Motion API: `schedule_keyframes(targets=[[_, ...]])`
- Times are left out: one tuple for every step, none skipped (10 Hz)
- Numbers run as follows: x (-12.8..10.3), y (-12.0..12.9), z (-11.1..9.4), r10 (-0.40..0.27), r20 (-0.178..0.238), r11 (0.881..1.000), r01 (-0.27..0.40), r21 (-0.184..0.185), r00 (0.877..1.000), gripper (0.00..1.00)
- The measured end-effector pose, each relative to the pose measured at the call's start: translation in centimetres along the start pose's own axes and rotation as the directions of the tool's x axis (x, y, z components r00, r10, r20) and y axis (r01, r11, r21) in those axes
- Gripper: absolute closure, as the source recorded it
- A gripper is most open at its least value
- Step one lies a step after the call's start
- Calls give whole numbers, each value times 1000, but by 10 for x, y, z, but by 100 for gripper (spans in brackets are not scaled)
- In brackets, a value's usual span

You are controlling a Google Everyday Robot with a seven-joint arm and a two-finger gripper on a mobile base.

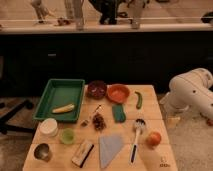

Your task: Stack cups on top of each other

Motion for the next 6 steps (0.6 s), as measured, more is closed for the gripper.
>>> schedule_keyframes(targets=[[-3,2,0,-15,2,1000,15,4,1000,20],[-8,7,0,-41,6,999,41,8,999,20],[-14,11,0,-63,7,998,63,10,998,20],[-23,14,-1,-93,7,996,93,10,996,20],[-40,21,-1,-148,3,989,148,8,989,20],[-54,26,-1,-192,-3,981,192,5,981,20]])
